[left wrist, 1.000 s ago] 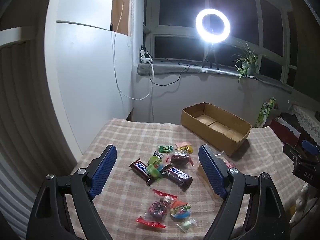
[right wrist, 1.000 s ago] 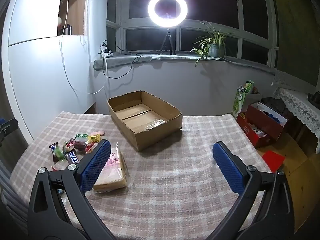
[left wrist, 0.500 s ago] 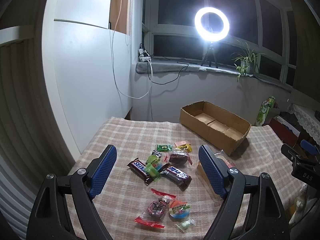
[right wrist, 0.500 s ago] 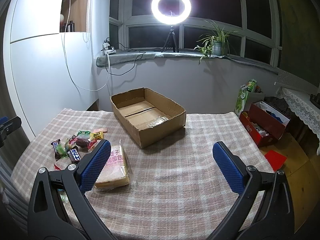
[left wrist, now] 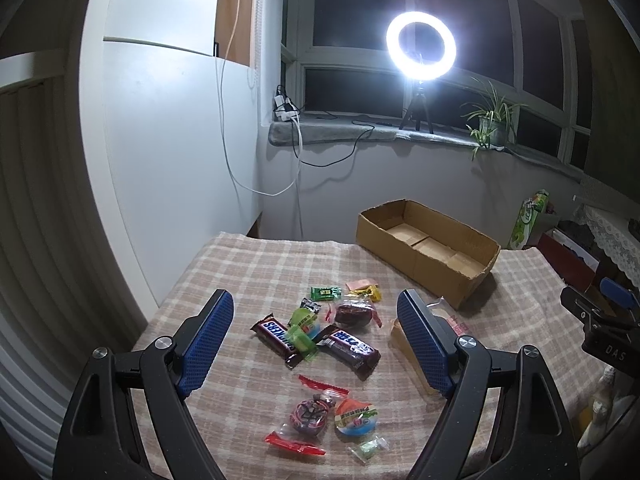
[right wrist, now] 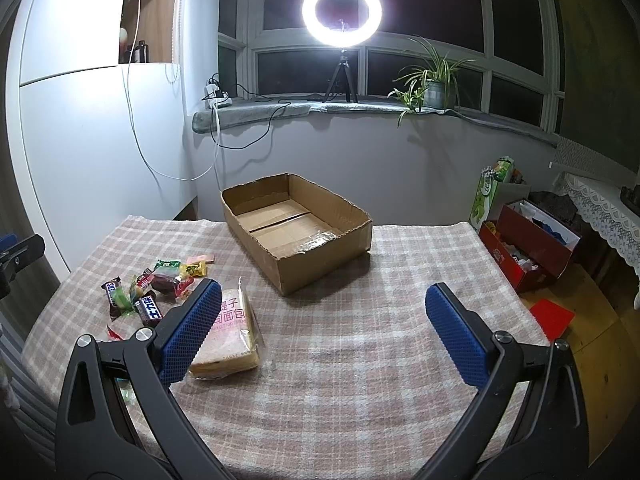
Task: Organize snacks
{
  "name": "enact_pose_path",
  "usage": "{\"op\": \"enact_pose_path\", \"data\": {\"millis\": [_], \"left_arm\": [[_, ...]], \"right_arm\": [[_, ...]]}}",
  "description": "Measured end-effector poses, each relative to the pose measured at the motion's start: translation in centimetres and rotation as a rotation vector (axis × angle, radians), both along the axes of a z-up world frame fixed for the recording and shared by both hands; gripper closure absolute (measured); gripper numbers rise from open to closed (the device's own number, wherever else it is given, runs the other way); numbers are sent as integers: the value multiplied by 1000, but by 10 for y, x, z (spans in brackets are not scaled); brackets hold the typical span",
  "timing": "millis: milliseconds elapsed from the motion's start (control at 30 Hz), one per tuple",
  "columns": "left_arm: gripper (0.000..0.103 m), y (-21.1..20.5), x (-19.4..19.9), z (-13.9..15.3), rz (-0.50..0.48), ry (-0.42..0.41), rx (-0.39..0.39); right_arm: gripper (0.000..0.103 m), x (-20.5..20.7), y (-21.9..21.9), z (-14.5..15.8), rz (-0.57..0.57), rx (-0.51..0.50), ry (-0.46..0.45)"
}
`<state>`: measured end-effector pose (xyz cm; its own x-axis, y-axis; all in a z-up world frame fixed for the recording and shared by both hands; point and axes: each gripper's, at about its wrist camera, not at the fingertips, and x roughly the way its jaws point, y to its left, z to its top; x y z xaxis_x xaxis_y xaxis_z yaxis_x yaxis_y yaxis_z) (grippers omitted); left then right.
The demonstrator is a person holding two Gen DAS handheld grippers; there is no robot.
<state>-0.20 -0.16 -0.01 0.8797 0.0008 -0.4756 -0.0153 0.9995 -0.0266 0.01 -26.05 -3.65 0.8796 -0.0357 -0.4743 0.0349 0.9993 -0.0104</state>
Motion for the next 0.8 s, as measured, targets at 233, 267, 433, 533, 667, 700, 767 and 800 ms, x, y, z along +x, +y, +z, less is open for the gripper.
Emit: {"op": "enact_pose_path", "data": {"millis": [233,267,433,533,667,700,767,800], "left_arm": [[19,0,0,-1,0,0,0],[19,-1,-1,-1,-1,1,0],[19,-2,-1,-2,-4,3,-2],[19,-3,-1,-2,-4,3,-2],[19,-3,-1,-2,-4,3,-2],[19,-3,-1,-2,-4,3,-2],[19,-3,-1,-2,-4,4,-1],[19,-3,-1,-2,-4,5,-1]], "right_arm": [[0,-1,-1,-1,2,1,0],[0,0,-1,-2,2,1,0],[0,0,-1,-3,0,2,2],[0,0,-1,-3,1,1,2],[0,0,-1,-2,2,2,3],[0,-1,0,-4,2,1,3],[0,0,0,-3,3,2,3],[0,-1,0,-5,4,3,4]]}}
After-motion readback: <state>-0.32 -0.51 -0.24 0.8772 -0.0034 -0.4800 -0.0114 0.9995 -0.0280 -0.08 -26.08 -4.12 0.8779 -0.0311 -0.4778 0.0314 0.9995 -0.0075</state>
